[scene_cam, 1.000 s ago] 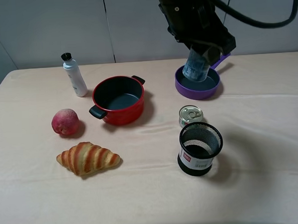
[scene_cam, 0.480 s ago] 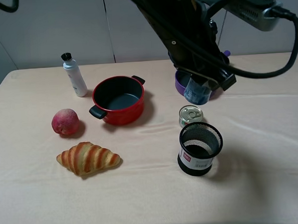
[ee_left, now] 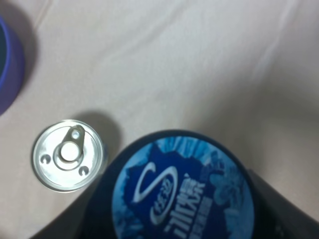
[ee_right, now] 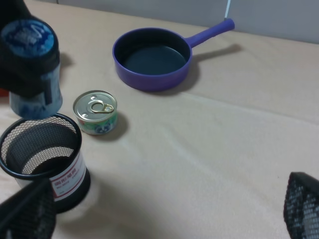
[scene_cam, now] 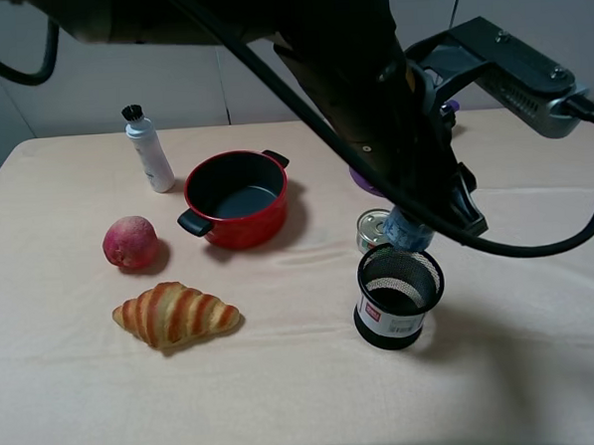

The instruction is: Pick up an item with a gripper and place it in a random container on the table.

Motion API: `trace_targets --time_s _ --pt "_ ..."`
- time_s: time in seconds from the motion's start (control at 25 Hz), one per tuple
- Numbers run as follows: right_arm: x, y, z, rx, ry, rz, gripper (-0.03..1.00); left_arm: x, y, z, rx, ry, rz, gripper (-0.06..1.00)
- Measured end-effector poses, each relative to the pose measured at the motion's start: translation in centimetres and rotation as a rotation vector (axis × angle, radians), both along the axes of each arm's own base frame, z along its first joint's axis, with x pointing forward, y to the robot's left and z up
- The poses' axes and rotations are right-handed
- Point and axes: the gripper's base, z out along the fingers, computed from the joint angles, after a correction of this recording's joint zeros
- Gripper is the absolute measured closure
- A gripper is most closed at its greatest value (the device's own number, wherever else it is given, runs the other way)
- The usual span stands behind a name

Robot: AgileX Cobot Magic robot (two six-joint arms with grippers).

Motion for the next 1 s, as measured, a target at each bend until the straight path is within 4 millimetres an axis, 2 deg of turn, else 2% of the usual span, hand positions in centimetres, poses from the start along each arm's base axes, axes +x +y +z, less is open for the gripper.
trace_targets --time_s 0.64,1.0 --pt "0.0 0.0 0.0 0.000 0.000 0.000 0.27 -1.4 0.6 -3.7 0.020 0.007 -0.008 0.41" --pt "0.0 0.0 0.0 0.000 0.000 0.000 0.27 -1.8 0.5 -4.2 0.021 0.007 -0.017 0.41"
